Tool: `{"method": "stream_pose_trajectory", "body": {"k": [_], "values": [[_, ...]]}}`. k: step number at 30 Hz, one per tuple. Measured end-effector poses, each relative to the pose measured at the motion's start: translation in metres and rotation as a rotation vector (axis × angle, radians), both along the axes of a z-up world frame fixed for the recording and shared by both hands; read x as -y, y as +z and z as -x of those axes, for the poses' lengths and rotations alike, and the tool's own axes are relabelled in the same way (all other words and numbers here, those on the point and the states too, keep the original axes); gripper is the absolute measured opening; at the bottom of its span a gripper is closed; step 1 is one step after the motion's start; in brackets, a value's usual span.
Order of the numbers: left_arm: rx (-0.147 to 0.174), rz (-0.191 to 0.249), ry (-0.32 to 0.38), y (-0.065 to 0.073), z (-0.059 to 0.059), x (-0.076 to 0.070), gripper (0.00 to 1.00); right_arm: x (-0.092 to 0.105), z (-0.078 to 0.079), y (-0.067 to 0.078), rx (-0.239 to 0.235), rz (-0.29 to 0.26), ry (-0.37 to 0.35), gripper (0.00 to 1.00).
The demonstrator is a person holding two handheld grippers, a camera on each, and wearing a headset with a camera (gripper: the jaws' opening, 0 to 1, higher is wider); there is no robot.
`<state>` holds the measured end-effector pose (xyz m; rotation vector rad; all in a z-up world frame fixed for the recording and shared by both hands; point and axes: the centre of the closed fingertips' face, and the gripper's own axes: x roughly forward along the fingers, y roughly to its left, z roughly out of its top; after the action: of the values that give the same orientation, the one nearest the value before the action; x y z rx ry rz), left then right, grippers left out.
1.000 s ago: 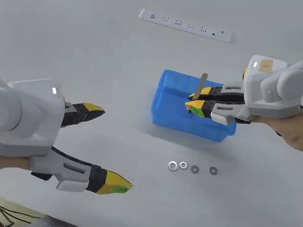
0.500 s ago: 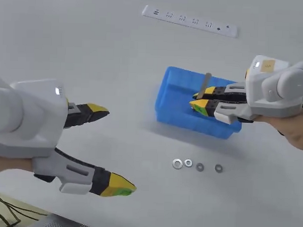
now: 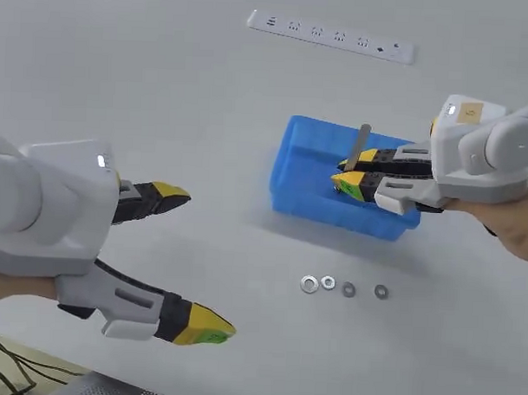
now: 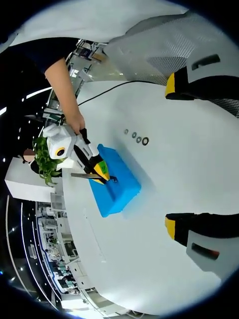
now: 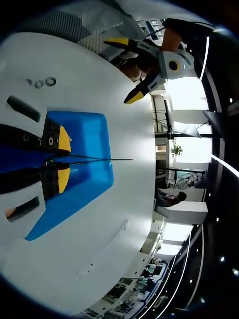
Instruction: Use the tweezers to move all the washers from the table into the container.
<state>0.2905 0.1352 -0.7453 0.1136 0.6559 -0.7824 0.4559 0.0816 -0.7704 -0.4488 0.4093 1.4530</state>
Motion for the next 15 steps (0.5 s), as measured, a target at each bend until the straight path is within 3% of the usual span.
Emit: {"method": "stream_pose_trajectory", "body": {"k": [11, 13, 15], "values": [[0.012, 0.002, -0.011, 0.004, -0.003, 0.003, 0.99, -0.001, -0.002, 0.01, 0.008, -0.022, -0.012, 0.11], [0.04, -0.012, -0.009, 0.007, -0.008, 0.001, 0.99, 0.0, 0.003, 0.015, 0.011, -0.023, -0.013, 0.11], [0.04, -0.009, -0.012, 0.01, -0.011, 0.002, 0.99, 0.001, 0.006, 0.018, 0.015, -0.021, -0.012, 0.11]]}}
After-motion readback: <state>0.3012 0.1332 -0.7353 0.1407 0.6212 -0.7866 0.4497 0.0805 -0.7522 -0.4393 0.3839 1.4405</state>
